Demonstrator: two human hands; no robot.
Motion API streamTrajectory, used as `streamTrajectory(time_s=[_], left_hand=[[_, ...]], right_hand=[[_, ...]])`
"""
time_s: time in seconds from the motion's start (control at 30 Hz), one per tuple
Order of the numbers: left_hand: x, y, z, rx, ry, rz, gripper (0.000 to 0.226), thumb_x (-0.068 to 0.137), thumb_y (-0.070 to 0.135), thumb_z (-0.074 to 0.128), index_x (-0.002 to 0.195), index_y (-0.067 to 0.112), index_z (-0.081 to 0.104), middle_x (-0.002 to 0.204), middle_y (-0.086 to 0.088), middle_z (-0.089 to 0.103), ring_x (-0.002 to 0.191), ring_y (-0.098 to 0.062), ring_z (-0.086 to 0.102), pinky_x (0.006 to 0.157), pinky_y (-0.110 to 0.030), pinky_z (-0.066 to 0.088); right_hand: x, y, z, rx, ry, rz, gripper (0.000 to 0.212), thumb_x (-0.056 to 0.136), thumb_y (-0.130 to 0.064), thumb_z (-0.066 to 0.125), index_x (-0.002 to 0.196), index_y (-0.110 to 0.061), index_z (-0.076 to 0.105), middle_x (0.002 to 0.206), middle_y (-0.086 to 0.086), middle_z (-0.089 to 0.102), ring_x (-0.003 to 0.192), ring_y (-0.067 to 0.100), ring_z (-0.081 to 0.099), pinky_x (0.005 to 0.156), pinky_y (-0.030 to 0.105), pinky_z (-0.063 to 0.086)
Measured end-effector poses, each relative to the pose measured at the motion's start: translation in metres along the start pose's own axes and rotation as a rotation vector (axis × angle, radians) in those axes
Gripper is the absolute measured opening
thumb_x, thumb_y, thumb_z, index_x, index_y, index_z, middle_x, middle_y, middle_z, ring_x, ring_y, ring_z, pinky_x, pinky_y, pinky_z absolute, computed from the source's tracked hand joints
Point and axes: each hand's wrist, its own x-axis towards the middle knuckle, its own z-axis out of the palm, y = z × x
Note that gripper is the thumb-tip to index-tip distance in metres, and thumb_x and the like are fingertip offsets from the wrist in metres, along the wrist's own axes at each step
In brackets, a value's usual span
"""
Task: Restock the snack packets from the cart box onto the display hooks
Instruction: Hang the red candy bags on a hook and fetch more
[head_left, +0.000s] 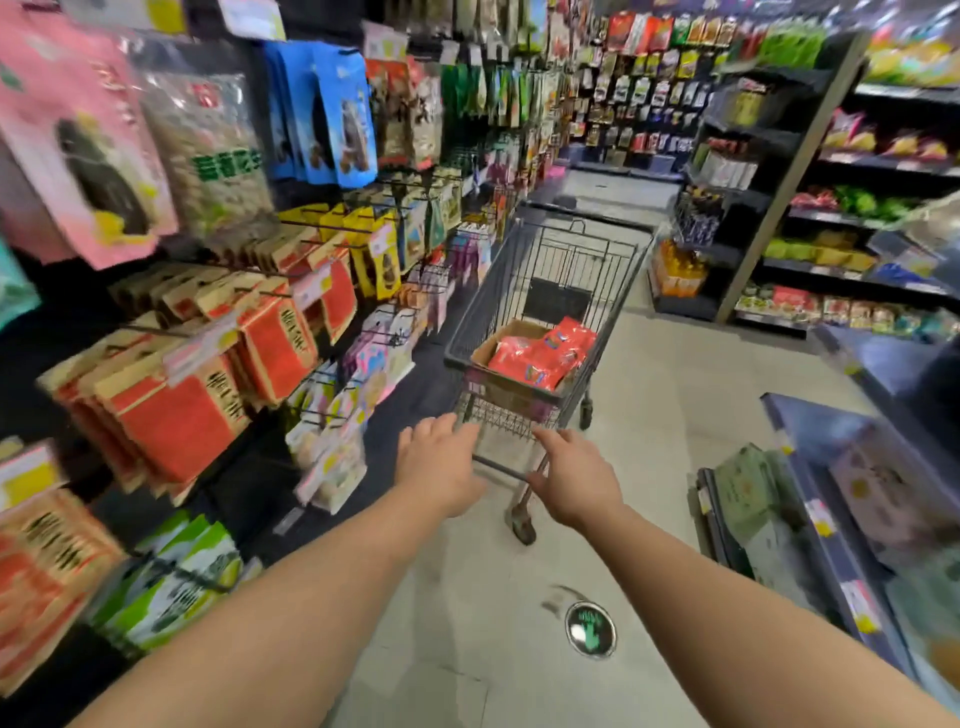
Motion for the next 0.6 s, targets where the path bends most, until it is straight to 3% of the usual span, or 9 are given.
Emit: streamTrajectory(time_s=[0.13,0.6], left_hand=[[0.08,0.017,-0.001,-0.037,-0.012,0.014,0.069,0.085,0.048,0.064,0.145,0.031,0.035,0.153,0.0,0.034,0.141,-0.026,0.028,0.113,-0.041,0.022],[0.405,-0.005,0.006,-0.032,-0.108,0.102,0.073,0.085,0.05,0.064,0.148,0.033,0.031,0.155,-0.001,0.032,0.143,-0.027,0.027,0.118,-0.044,0.02]], right_hand=[[0.08,0.027,-0.012,0.022,-0.017,0.012,0.063,0.089,-0.036,0.061,0.146,-0.031,0.035,0.145,0.005,0.042,0.131,0.027,0.043,0.101,0.038,0.042],[0.381,0.086,0.019,0.122,-0.125,0.17,0.067,0.09,-0.039,0.062,0.148,-0.032,0.03,0.136,0.007,0.049,0.123,0.03,0.05,0.098,0.037,0.044]])
